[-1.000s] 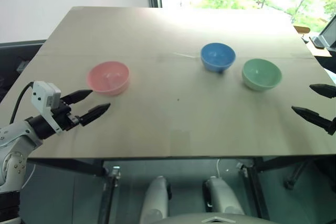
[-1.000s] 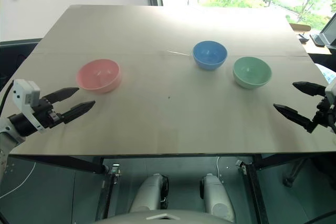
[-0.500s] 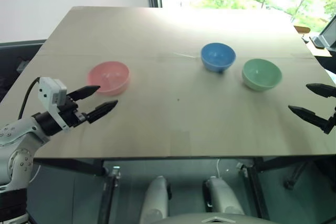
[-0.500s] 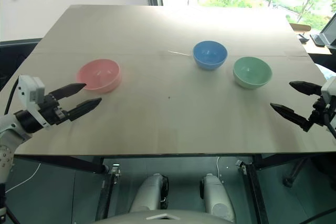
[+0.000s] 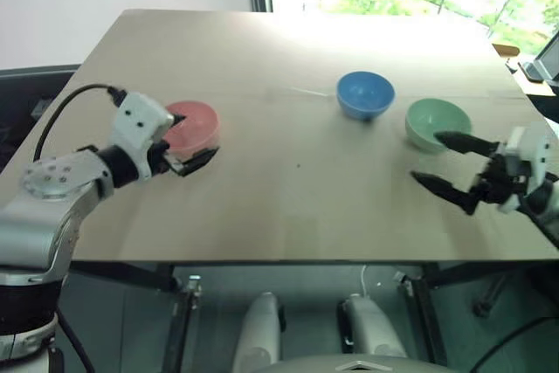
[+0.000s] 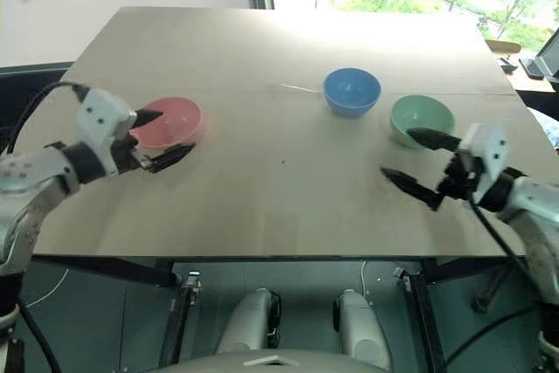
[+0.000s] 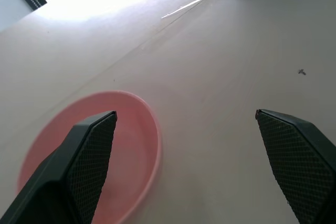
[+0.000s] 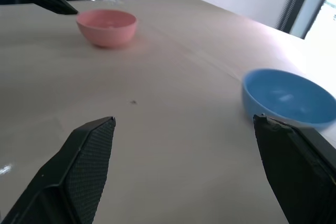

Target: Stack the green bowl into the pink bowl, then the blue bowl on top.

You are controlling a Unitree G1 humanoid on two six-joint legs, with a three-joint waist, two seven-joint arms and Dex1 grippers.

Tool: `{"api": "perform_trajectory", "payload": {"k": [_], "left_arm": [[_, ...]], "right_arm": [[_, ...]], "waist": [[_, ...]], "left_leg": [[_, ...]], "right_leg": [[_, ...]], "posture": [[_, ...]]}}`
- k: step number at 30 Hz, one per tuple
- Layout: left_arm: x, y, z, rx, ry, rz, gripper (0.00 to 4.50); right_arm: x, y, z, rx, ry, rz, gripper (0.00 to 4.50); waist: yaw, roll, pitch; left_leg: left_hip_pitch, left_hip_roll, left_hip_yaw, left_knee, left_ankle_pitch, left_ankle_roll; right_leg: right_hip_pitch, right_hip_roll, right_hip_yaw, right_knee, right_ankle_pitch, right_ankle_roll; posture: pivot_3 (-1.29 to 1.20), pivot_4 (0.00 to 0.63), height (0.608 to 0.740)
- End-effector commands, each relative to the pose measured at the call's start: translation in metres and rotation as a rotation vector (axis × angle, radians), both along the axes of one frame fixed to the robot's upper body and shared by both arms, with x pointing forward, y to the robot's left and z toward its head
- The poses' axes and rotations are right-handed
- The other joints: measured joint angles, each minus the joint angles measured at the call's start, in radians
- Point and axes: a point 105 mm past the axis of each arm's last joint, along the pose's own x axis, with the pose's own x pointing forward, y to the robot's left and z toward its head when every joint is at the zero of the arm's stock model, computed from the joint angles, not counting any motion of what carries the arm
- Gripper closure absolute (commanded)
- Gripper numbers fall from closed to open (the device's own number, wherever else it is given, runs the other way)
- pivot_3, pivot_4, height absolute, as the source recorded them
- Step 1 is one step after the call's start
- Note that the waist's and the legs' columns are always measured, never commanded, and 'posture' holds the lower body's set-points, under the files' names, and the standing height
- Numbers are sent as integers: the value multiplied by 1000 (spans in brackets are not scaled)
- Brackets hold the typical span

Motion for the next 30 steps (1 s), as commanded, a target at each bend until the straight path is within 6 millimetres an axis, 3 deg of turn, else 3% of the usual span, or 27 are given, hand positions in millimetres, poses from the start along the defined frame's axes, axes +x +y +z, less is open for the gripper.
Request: {"api": "perform_trajectory", "payload": {"k": [1,5,9,17,18,20,23,28,30], "left_arm": [[6,12,-2,154,13,69,0],[6,14,-7,234,49,76,0],[4,2,-18,299,91,27,0],[19,-6,-33,415,129,18,0],[20,-8,-35,427,136,11,508],[22,-10,-37,453,132,6,1022],[28,-4,-36,472,128,50,2501],[38,4,-35,498,119,100,4477],[41,1,-35,492,114,93,4477]], "right_arm": [[-3,21,9,-1,-70,53,50],[-1,27,9,11,-78,49,50],[-5,33,5,11,-71,61,50],[-3,32,5,5,-77,44,50],[-2,32,5,3,-81,40,0],[-2,31,6,3,-87,28,0],[-3,29,7,2,-93,18,0],[-4,28,6,0,-95,5,0],[-4,28,6,2,-96,0,0]], "waist": [[1,0,0],[5,-1,0],[5,0,0],[5,-1,0],[4,-1,0],[3,-1,0],[4,-1,0],[5,-1,0],[5,-1,0]], "left_leg": [[0,0,0,0,0,0],[-2,0,0,-1,0,0],[-2,0,0,-1,0,0],[-2,0,0,0,0,0],[-2,0,0,0,0,0],[-2,0,0,0,0,0],[-2,0,0,0,0,0],[-2,0,0,0,0,0],[-2,0,-1,1,0,0]], "right_leg": [[-1,0,0,0,0,0],[-2,0,0,0,0,0],[-1,0,0,0,0,0],[-1,0,0,0,0,0],[-1,0,0,0,0,0],[-1,0,0,0,0,0],[-1,0,0,1,0,0],[-1,0,0,1,0,0],[-1,0,0,1,0,0]], "posture": [[0,150,740],[0,150,740],[0,150,740],[0,150,740],[0,150,740],[0,150,740],[0,150,740],[0,150,740],[0,150,740]]}}
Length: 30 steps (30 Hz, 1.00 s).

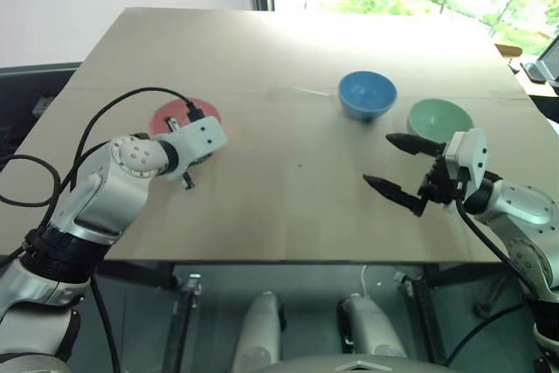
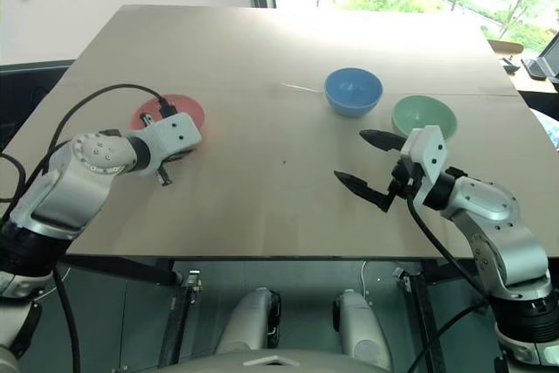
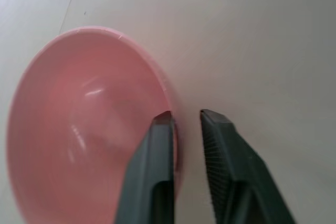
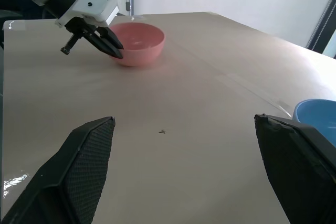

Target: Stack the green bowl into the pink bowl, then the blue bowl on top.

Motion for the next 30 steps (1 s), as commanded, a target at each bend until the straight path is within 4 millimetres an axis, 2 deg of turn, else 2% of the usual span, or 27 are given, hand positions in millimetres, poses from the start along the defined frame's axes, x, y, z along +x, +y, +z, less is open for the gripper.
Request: {"api": "perform_trajectory", "payload": {"k": [1,5,7,10,12,14,16,20,23,28,29,30], "left_arm": [[7,-6,12,5,-48,-22,4477],[10,-24,16,-59,-51,-91,4477],[9,-46,23,-108,-58,-195,4477],[1,-90,34,-232,-26,-384,4477],[-5,-113,34,-251,8,-506,4477],[-11,-132,30,-248,45,-624,4477],[-13,-143,22,-259,95,-680,4477],[-17,-162,-7,-196,209,-812,4477],[-15,-167,-11,-174,246,-836,3537],[-9,-167,-5,-161,236,-856,1478],[-8,-167,-2,-164,227,-858,927],[-7,-167,1,-169,219,-859,611]], "right_arm": [[-4,0,13,-1,-68,-4,0],[-4,-1,12,0,-67,-16,0],[-5,-2,12,0,-67,-23,0],[-5,-4,11,1,-67,-43,0],[-5,-6,11,-1,-66,-61,0],[-6,-10,10,-5,-65,-85,0],[-8,-14,9,-9,-65,-106,0],[-15,-24,6,-38,-68,-179,0],[-20,-30,5,-48,-66,-227,0],[-23,-41,-1,-85,-48,-282,0],[-24,-43,-2,-89,-45,-288,0],[-25,-45,-2,-92,-43,-293,0]], "waist": [[1,0,0],[1,0,0],[3,0,0],[6,0,0],[6,0,0],[4,0,0],[3,0,0],[-1,1,0],[1,0,0],[-2,1,0],[-1,1,0],[-1,1,0]], "left_leg": [[0,0,0,0,0,0],[0,0,0,0,0,0],[0,0,0,1,0,0],[0,0,0,1,0,0],[-1,0,-1,1,0,0],[0,-1,-1,2,0,0],[0,-1,-1,1,0,0],[0,-1,-1,2,0,0],[0,-1,-2,2,0,0],[0,-1,-2,3,0,0],[0,-1,-2,3,0,0],[0,-1,-2,3,0,0]], "right_leg": [[0,0,0,0,0,0],[0,0,0,0,0,0],[0,0,0,0,0,0],[0,0,0,1,0,0],[0,0,0,1,0,0],[0,0,0,1,0,0],[0,0,0,2,0,0],[0,0,0,3,0,0],[1,0,0,3,0,0],[1,0,0,3,0,0],[1,0,0,4,0,0],[1,0,0,4,0,0]], "posture": [[0,150,740],[0,150,740],[0,150,740],[0,150,740],[0,150,740],[0,150,740],[0,150,740],[0,150,740],[0,150,740],[0,150,740],[0,150,740],[0,150,740]]}}
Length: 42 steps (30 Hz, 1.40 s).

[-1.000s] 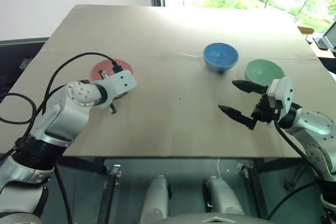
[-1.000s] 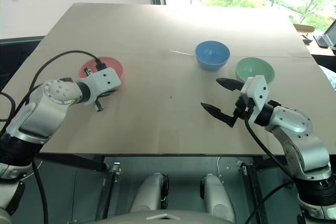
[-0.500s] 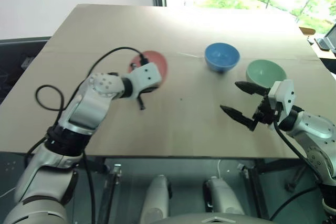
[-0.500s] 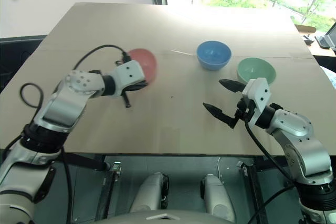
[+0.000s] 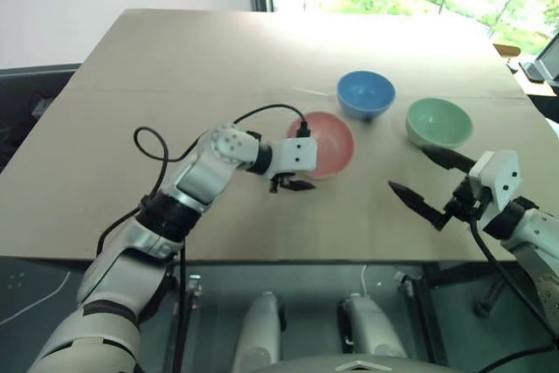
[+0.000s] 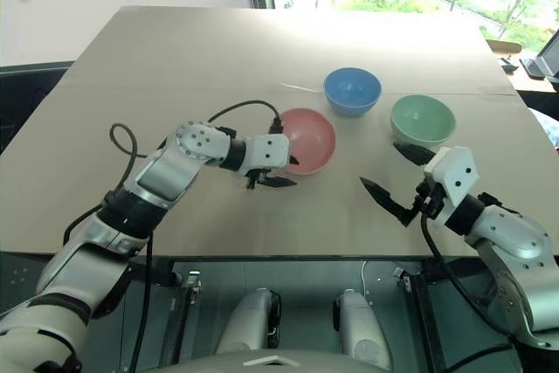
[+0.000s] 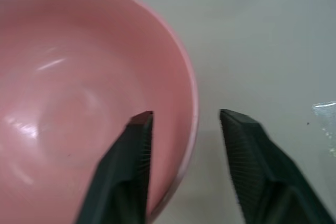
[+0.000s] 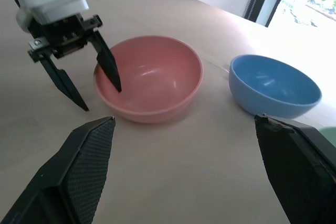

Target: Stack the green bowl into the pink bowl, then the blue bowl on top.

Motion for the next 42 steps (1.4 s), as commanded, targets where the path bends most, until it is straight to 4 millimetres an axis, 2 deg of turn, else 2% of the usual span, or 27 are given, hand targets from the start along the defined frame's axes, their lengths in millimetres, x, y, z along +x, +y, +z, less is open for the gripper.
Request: {"api": "perform_trajectory", "payload": {"k": [1,2,4,8,10,14,20,23,24,26,28,32,33,37,40,42], "left_arm": [[3,-2,20,-42,-56,-12,225],[4,-2,24,-60,-64,-1,73],[3,1,37,-103,-76,14,73],[-5,20,66,-265,-69,72,73],[-12,26,86,-476,-46,68,73],[-25,49,84,-572,-12,115,73],[-47,53,82,-678,65,141,73],[-61,57,79,-710,111,156,0],[-65,58,79,-711,119,161,0],[-69,59,80,-722,129,171,0],[-73,61,79,-725,126,186,0],[-76,59,76,-728,124,210,0],[-77,58,75,-728,124,211,0],[-75,59,75,-734,113,228,0],[-72,62,75,-737,99,251,0],[-71,63,73,-736,95,265,0]], "right_arm": [[-6,-7,12,-31,-55,-20,0],[-6,-9,12,-34,-52,-24,0],[-7,-14,11,-49,-44,-36,0],[1,-32,10,-111,-50,-92,0],[17,-48,6,-164,-42,-165,0],[57,-72,1,-295,-43,-299,0],[121,-73,-2,-370,28,-271,0],[145,-72,-5,-390,97,-249,698],[149,-72,-6,-393,115,-238,1283],[153,-73,-7,-399,137,-222,1798],[155,-69,-7,-396,158,-198,2724],[158,-63,-8,-394,170,-173,4254],[158,-63,-8,-394,171,-171,4402],[159,-57,-1,-393,152,-154,4402],[156,-45,21,-379,85,-112,4402],[148,-23,41,-326,42,-31,4402]], "waist": [[0,0,0],[0,0,0],[-1,0,0],[-4,0,0],[-8,1,0],[-7,1,0],[-7,1,1],[-9,1,1],[-5,1,1],[0,1,1],[1,1,1],[-3,1,1],[-4,1,1],[-5,1,1],[-5,1,1],[-6,2,2]], "left_leg": [[0,0,0,0,0,0],[0,0,0,0,0,0],[0,0,0,0,0,0],[0,0,0,0,0,0],[0,0,0,0,0,0],[2,0,1,1,0,0],[2,0,2,1,0,0],[1,0,2,1,0,0],[1,0,2,0,0,0],[0,0,0,-1,0,0],[0,0,0,-1,0,0],[0,0,1,-1,0,0],[0,0,1,-1,0,0],[1,0,1,-1,0,0],[0,0,1,-1,0,0],[0,0,1,-1,0,0]], "right_leg": [[0,0,0,0,0,0],[0,0,0,0,0,0],[0,0,0,0,0,0],[0,0,0,0,0,0],[0,0,0,0,0,0],[1,0,1,1,0,0],[0,0,1,3,0,0],[0,-1,1,2,0,0],[-1,-1,1,2,0,0],[-1,0,0,1,0,0],[-1,-1,-1,0,0,0],[0,-1,0,-1,0,0],[0,-1,0,-1,0,0],[0,-1,0,1,0,0],[0,-1,0,1,0,0],[-1,-1,0,1,0,0]], "posture": [[0,150,740],[0,150,740],[0,150,740],[0,150,740],[0,150,740],[0,150,740],[0,150,740],[0,150,740],[0,150,740],[0,150,740],[0,150,740],[0,150,740],[0,150,740],[0,150,740],[0,150,740],[0,150,740]]}}
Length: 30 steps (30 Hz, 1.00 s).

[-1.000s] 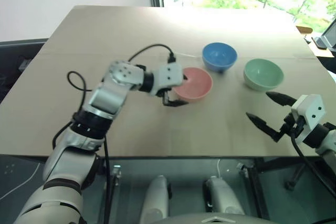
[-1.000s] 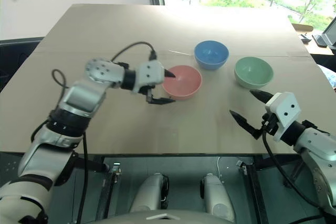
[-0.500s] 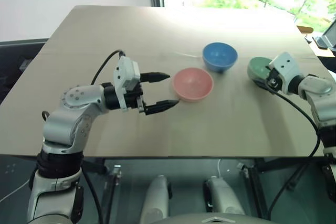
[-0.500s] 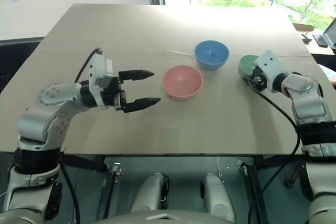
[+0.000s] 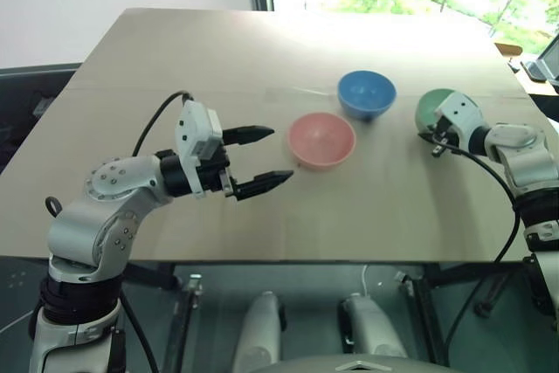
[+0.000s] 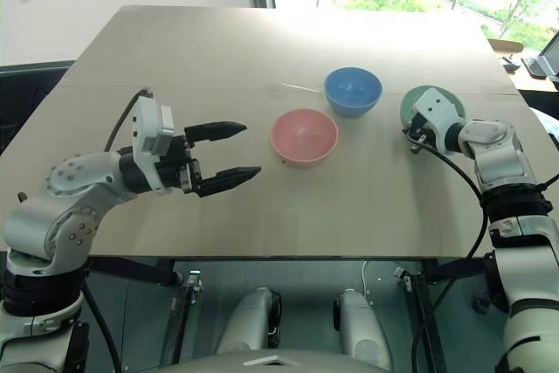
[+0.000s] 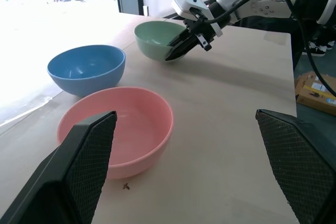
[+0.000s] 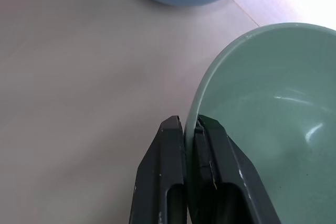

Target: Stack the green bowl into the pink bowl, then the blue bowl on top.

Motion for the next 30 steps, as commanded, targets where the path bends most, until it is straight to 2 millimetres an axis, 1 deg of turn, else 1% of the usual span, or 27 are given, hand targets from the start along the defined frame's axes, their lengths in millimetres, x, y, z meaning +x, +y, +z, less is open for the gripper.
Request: {"api": "perform_trajectory", "payload": {"k": [1,3,6,8,10,12,13,14,15,16,17,18,19,20,21,22,24,25,27,29,30], "left_arm": [[-2,2,5,8,-44,16,0],[-1,6,1,17,-38,41,0],[1,13,-4,35,-35,82,0],[1,16,-5,45,-33,98,0],[1,17,-5,48,-36,111,0],[1,17,-5,48,-38,113,0],[1,17,-4,47,-38,114,0],[0,16,-4,47,-39,115,0],[0,17,-4,47,-39,118,0],[0,18,-3,48,-40,124,0],[0,18,-3,48,-40,127,0],[0,19,-3,47,-39,132,0],[-1,19,-3,47,-38,135,0],[-1,19,-4,47,-37,137,0],[-1,19,-4,48,-37,138,0],[-2,19,-4,47,-37,139,0],[-2,19,-3,39,-37,146,0],[-2,19,-3,35,-38,150,0],[-1,20,-2,30,-40,156,0],[-1,20,-1,25,-39,159,0],[-1,20,-1,21,-40,160,0]], "right_arm": [[-11,39,62,105,-141,153,4402],[-27,68,75,140,-147,268,4402],[-52,107,83,181,-144,417,4402],[-68,129,83,219,-117,502,4402],[-84,154,77,237,-66,609,4402],[-87,166,71,250,-23,633,4402],[-85,168,65,234,-9,632,4402],[-84,170,60,216,2,629,4111],[-82,170,57,210,14,623,3710],[-81,170,53,201,26,620,3546],[-81,169,52,198,33,618,3143],[-81,169,51,197,39,619,2843],[-81,169,51,196,43,622,2306],[-82,168,51,196,42,625,1800],[-82,168,52,195,42,626,1565],[-82,167,53,194,35,625,1203],[-74,163,68,229,-39,582,289],[-70,158,76,240,-71,565,11],[-59,143,86,220,-134,517,11],[-48,132,89,185,-171,482,11],[-39,123,89,135,-197,454,11]], "waist": [[-2,1,0],[-5,1,0],[-4,1,0],[1,1,0],[4,1,0],[4,0,0],[4,0,0],[5,0,0],[6,0,0],[7,0,0],[6,0,0],[5,0,0],[4,0,0],[4,0,0],[3,0,0],[3,0,0],[2,0,0],[2,0,0],[2,0,0],[4,0,0],[5,0,0]], "left_leg": [[0,0,0,0,0,0],[0,0,0,0,0,0],[0,1,-1,-1,0,0],[0,1,-1,-1,0,0],[0,0,-1,0,0,0],[0,0,0,0,0,0],[0,0,0,0,0,0],[0,0,0,0,0,0],[0,0,0,0,0,0],[0,0,0,0,0,0],[0,0,0,0,0,0],[0,0,0,0,0,0],[0,0,0,0,0,0],[0,0,0,0,0,0],[0,0,0,0,0,0],[0,0,0,0,0,0],[0,1,0,-1,0,0],[0,1,0,-1,0,0],[0,1,0,-1,0,0],[0,0,0,0,0,0],[0,0,0,0,0,0]], "right_leg": [[0,0,0,0,0,0],[0,0,0,0,0,0],[-1,1,0,1,0,0],[-1,1,-1,1,0,0],[0,0,-1,1,0,0],[0,0,-1,1,0,0],[0,0,-1,1,0,0],[0,0,-1,1,0,0],[0,0,-1,1,0,0],[-1,0,-1,1,0,0],[0,0,-1,1,0,0],[-1,0,-1,1,0,0],[-1,0,-1,1,0,0],[-1,0,-1,1,0,0],[-1,0,-1,1,0,0],[-1,0,-1,1,0,0],[-1,0,-1,1,0,0],[-1,0,-1,1,0,0],[-1,0,-1,1,0,0],[-1,0,-1,1,0,0],[-1,0,-1,1,0,0]], "posture": [[0,150,740],[0,150,740],[0,150,740],[0,150,740],[0,150,740],[0,150,740],[0,150,740],[0,150,740],[0,150,740],[0,150,740],[0,150,740],[0,150,740],[0,150,740],[0,150,740],[0,150,740],[0,150,740],[0,150,740],[0,150,740],[0,150,740],[0,150,740],[0,150,740]]}}
